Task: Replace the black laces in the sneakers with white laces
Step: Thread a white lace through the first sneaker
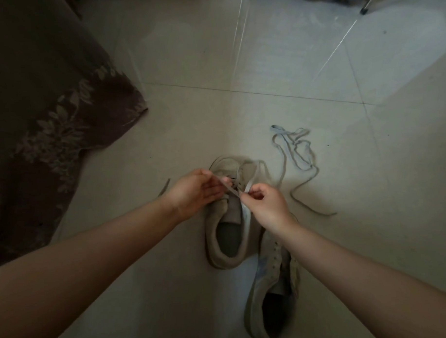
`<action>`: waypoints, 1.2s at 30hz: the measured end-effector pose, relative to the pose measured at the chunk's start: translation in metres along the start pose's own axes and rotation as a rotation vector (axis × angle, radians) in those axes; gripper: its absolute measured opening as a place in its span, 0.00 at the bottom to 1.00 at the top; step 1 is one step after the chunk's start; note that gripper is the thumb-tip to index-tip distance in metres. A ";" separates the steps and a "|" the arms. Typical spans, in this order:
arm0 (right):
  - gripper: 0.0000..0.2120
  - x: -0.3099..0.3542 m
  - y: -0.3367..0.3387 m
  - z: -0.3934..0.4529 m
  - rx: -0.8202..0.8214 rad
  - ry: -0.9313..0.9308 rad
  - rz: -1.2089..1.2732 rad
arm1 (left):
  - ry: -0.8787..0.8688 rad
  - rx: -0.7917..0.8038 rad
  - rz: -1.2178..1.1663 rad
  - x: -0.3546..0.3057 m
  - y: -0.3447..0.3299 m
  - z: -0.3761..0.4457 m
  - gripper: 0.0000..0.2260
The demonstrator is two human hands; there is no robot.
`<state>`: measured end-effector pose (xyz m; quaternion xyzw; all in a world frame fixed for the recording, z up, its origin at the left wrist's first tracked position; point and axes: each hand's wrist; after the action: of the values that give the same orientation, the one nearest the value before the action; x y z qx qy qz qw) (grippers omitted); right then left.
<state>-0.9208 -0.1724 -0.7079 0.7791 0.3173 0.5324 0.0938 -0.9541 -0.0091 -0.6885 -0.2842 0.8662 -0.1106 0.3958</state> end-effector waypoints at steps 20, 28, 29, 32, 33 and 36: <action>0.05 -0.008 0.001 0.006 0.011 -0.007 -0.008 | -0.945 -0.111 1.835 0.022 0.007 -0.002 0.15; 0.07 -0.008 0.002 0.006 0.014 -0.016 -0.023 | -1.013 -0.261 1.988 0.019 -0.013 0.012 0.06; 0.07 -0.008 0.003 0.007 0.010 -0.015 -0.010 | -1.015 -0.309 2.019 0.014 -0.007 0.011 0.07; 0.08 -0.008 0.004 0.005 -0.006 -0.005 -0.015 | -0.790 -0.459 2.045 -0.010 0.025 0.011 0.07; 0.08 -0.008 0.004 0.004 -0.004 0.003 -0.019 | -0.645 -0.489 2.029 -0.015 0.037 0.011 0.07; 0.07 -0.007 0.003 0.003 0.009 0.016 -0.029 | -0.476 -0.431 1.943 -0.009 0.054 0.010 0.08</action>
<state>-0.9187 -0.1788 -0.7129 0.7705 0.3319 0.5358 0.0954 -0.9636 0.0402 -0.7121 0.4612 0.6226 0.4755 0.4166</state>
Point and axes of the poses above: each hand's wrist, its own z-axis towards the middle knuckle, its own y-axis out of the back of the hand, x = y × z, and after that the axes turned 2 degrees about x, right-handed
